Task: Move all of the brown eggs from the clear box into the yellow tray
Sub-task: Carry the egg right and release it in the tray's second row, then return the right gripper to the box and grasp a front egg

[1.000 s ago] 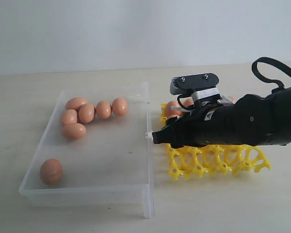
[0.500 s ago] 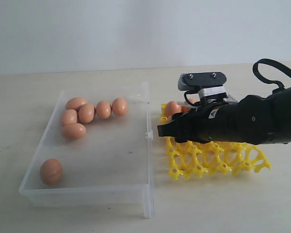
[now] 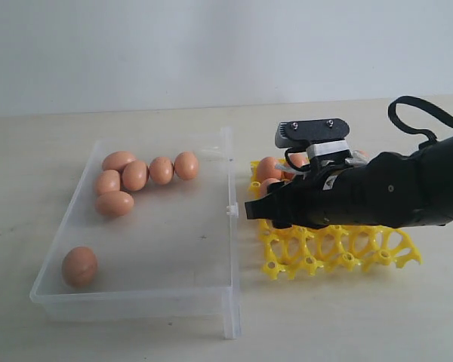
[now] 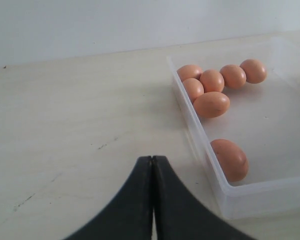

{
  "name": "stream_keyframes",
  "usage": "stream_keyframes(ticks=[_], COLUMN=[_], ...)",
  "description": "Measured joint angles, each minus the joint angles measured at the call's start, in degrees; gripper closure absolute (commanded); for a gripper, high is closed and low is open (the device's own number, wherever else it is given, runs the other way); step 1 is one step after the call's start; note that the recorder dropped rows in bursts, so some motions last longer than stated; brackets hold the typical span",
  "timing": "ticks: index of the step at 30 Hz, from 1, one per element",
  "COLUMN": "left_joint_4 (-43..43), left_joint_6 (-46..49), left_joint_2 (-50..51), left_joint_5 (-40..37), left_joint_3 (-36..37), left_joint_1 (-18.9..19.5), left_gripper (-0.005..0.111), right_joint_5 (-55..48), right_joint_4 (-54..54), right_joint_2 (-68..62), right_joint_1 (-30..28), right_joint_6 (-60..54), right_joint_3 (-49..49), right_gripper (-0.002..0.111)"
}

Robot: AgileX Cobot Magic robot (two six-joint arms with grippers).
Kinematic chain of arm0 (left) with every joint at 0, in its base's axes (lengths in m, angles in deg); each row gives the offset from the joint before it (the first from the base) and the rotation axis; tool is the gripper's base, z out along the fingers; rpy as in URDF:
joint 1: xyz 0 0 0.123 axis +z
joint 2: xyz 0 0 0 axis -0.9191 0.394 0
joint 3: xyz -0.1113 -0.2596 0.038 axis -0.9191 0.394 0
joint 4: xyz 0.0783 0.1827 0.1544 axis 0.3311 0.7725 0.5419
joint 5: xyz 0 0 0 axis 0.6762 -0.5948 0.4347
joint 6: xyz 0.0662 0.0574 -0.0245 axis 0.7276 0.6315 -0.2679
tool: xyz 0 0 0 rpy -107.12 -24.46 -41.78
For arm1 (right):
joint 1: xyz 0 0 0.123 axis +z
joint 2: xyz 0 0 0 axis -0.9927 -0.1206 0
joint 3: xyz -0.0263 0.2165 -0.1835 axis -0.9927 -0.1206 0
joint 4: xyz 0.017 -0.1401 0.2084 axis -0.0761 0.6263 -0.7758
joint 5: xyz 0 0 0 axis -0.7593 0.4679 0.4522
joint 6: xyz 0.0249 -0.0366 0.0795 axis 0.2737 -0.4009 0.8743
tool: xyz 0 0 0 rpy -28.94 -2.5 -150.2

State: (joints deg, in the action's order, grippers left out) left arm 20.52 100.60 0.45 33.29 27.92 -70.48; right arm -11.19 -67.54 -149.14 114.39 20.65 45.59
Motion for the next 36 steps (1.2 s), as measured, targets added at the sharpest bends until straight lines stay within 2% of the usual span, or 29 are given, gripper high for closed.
stream_keyframes(ticks=[6, 8, 11, 15, 18, 30, 36], left_joint_4=[0.0, 0.0, 0.0, 0.0, 0.0, 0.0, 0.0], left_joint_6=[0.0, 0.0, 0.0, 0.0, 0.0, 0.0, 0.0], left_joint_2=[0.0, 0.0, 0.0, 0.0, 0.0, 0.0, 0.0], left_joint_5=[0.0, 0.0, 0.0, 0.0, 0.0, 0.0, 0.0], left_joint_3=[0.0, 0.0, 0.0, 0.0, 0.0, 0.0, 0.0], left_joint_1=[0.0, 0.0, 0.0, 0.0, 0.0, 0.0, 0.0], left_gripper=[0.107, 0.107, 0.107, 0.107, 0.107, 0.107, 0.107], right_joint_5=[0.0, 0.2, 0.5, 0.5, 0.6, 0.7, -0.2], right_joint_4=[0.1, 0.4, 0.5, 0.5, 0.5, 0.6, 0.5], right_joint_2=[-0.1, -0.1, -0.1, -0.1, -0.1, 0.1, 7.3], right_joint_1=[0.0, 0.0, 0.0, 0.0, 0.0, 0.0, 0.0], right_joint_6=[0.0, 0.0, 0.0, 0.0, 0.0, 0.0, 0.0], right_joint_3=[0.0, 0.0, 0.0, 0.0, 0.0, 0.0, 0.0], right_gripper=[0.108, 0.103, 0.087, 0.059, 0.047, 0.048, 0.054])
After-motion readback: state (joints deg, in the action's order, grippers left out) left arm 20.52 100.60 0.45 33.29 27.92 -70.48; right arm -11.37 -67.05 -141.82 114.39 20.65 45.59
